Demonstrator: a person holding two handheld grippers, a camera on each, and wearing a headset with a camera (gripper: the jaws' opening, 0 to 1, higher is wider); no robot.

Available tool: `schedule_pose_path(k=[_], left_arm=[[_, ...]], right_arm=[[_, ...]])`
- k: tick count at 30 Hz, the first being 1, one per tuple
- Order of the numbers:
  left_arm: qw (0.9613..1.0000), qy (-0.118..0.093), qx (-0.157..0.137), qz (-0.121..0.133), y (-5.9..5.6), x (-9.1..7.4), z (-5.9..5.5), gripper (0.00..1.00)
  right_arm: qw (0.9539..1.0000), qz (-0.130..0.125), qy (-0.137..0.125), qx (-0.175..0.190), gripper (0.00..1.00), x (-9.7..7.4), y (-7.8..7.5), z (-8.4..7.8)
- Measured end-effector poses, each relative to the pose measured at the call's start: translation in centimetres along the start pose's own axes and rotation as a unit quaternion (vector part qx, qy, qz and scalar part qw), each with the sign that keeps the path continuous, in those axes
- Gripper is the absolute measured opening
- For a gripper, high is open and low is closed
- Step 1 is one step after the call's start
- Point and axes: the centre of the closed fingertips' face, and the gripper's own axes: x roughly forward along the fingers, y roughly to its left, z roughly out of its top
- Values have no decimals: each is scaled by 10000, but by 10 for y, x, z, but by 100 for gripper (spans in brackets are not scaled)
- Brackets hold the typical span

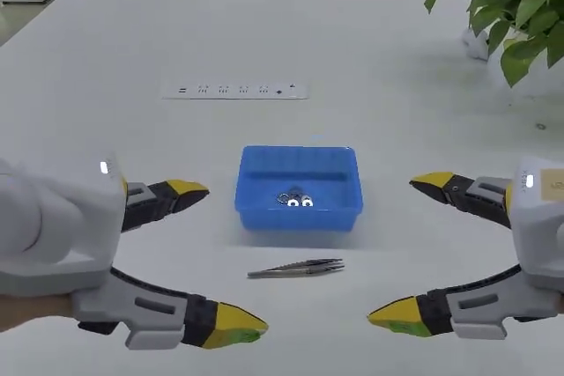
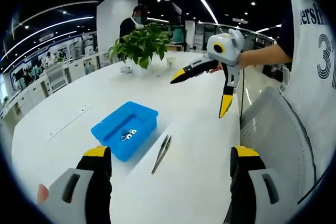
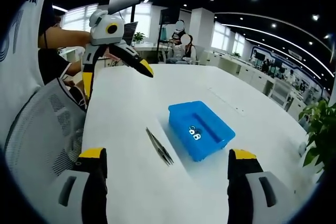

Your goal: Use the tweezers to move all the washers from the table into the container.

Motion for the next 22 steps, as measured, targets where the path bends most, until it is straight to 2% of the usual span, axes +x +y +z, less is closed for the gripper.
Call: schedule_pose_path(k=[4,10,18,22], left_arm=[[10000,42,-37,25,1,-1,-1,99],[10000,-47,26,32,-1,-4,6,99],[9999,107,-16,-39,-6,-6,1,99],[10000,70,-45,-11,-6,-8,3,99]], right_arm=[[10000,-8,-13,22,96,-2,0,1],[10000,59,46,12,95,-1,8,1],[9999,97,64,45,94,-1,13,3],[9999,98,-12,134,94,-2,13,7]])
